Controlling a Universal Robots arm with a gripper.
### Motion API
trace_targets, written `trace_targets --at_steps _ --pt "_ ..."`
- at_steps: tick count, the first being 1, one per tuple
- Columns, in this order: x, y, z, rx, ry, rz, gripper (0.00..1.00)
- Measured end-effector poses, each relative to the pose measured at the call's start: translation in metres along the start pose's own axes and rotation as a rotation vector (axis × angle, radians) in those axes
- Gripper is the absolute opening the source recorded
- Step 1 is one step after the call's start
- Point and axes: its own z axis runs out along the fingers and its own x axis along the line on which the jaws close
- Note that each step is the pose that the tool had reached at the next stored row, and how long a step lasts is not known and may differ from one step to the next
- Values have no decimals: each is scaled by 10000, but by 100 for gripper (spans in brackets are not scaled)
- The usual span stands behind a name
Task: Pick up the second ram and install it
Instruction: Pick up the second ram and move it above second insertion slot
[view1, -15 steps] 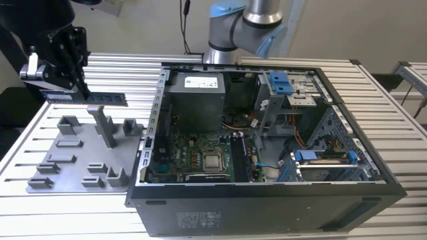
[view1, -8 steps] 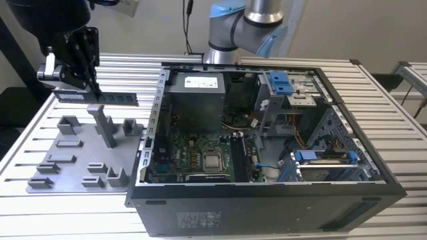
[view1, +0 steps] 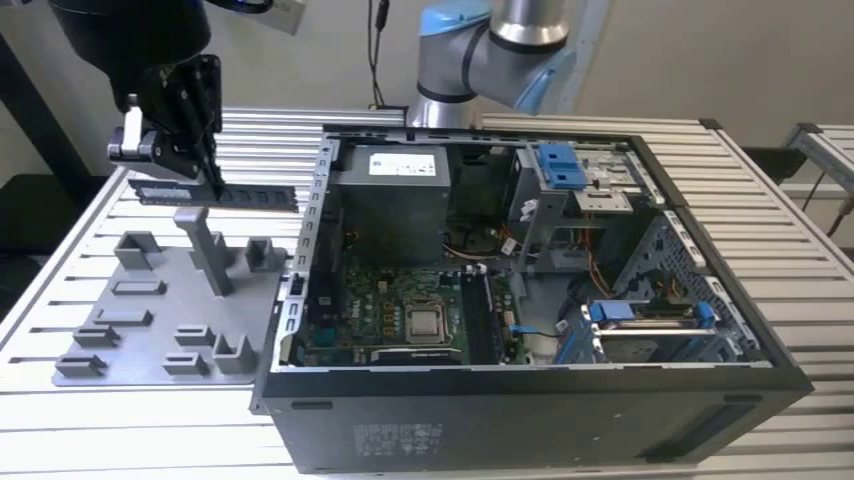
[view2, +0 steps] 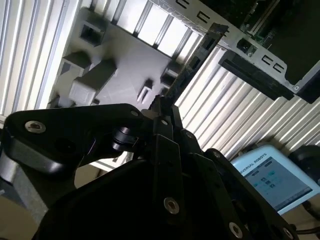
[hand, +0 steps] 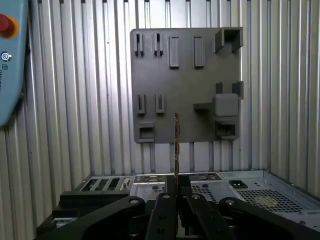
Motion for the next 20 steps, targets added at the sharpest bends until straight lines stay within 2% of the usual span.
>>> trace_targets --at_steps 11,20 --pt "-13 -254 -1 -51 -39 1 14" --pt "-13 -274 -1 -53 -74 0 14"
